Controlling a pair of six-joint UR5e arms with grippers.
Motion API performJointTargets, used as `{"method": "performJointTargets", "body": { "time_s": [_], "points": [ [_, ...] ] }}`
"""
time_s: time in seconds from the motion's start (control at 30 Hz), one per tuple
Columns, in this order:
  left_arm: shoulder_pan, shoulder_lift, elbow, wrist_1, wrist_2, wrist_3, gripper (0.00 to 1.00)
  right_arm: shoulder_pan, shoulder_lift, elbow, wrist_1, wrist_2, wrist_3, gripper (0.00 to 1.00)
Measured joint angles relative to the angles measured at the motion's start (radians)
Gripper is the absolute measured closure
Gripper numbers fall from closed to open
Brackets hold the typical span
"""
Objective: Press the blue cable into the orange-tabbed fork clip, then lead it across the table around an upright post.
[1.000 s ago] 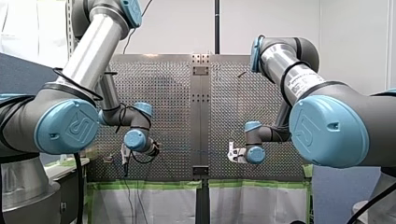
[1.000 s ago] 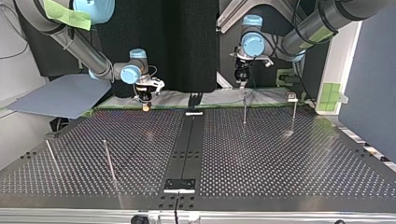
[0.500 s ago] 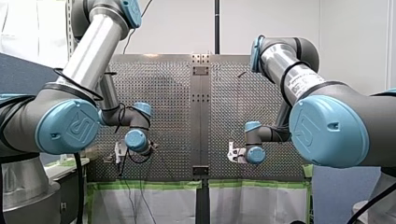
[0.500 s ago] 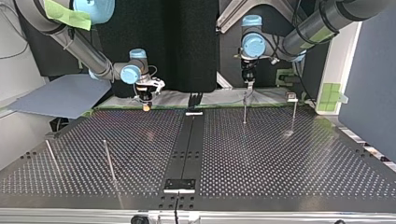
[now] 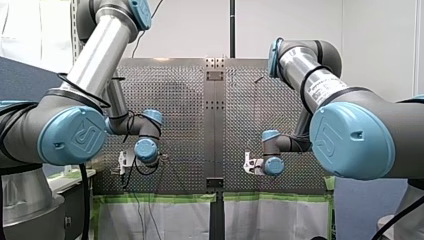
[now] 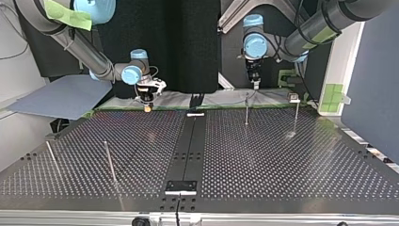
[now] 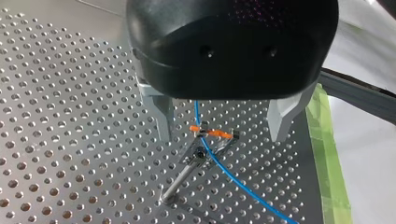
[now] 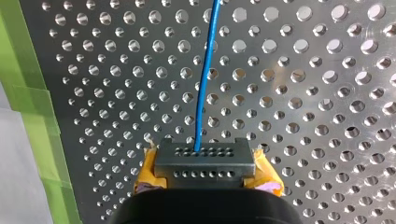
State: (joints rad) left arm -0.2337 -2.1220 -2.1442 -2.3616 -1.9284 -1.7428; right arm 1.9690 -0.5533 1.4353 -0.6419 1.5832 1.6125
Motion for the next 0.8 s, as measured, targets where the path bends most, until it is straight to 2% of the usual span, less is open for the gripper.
{"method": "performJointTargets", "body": {
  "time_s": [0.33,0.8],
  "points": [
    [-0.008,0.0,0.0,0.068,0.041,0.005,0.0,-0.001,0.0,0.0,-0.001,0.0,0.0,1.0],
    [-0.041,-0.004,0.0,0.075,0.08,-0.039,0.0,-0.008,0.0,0.0,-0.006,-0.014,0.0,1.0]
  ]
}}
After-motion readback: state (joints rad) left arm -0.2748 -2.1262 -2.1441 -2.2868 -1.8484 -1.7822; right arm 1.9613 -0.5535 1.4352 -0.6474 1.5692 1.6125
